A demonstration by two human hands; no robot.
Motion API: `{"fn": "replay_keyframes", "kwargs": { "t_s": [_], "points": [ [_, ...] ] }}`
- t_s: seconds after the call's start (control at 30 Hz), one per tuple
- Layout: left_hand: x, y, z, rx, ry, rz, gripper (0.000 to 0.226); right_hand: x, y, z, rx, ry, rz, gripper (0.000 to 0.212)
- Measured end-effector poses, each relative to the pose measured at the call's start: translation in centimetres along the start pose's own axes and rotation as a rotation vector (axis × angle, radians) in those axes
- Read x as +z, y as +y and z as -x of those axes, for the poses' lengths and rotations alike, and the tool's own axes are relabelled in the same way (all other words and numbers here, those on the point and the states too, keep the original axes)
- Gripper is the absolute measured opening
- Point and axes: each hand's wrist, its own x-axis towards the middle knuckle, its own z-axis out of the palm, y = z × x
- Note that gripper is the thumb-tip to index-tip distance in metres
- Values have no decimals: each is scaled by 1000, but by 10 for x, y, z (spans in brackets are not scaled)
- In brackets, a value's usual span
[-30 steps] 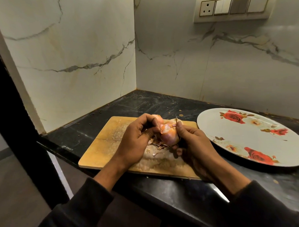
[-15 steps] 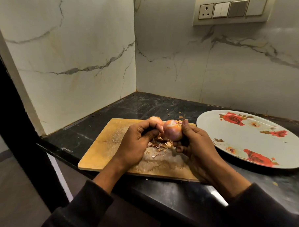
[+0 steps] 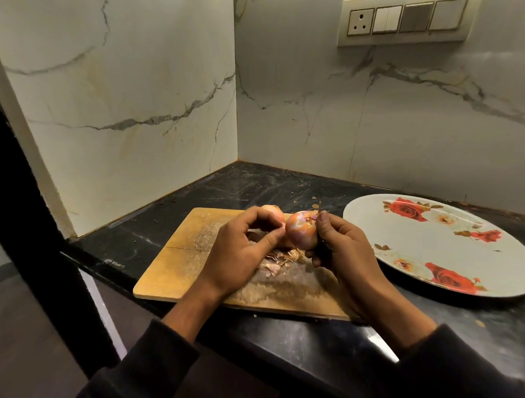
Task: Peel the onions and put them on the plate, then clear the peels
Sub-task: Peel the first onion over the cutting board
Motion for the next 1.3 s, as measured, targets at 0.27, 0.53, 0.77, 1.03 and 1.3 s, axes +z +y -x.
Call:
{"fn": "replay_keyframes", "kwargs": {
  "t_s": [0.27, 0.53, 0.77, 1.03, 1.3],
  "points": [
    [0, 0, 0, -85, 84, 1, 20, -1, 9, -2, -153, -33, 222, 38],
    [0, 1, 2, -67, 59, -92, 19, -2, 15, 0, -234, 16, 277, 66],
    [1, -2, 2, -69, 55, -143, 19, 1, 24, -3, -242, 66, 275, 65],
    [2, 2, 3, -22, 96, -225, 17, 1, 30, -3, -257, 70, 318, 65],
    [0, 0, 1, -137, 151, -87, 9, 1, 24, -1, -253, -2, 287, 63]
  ]
}}
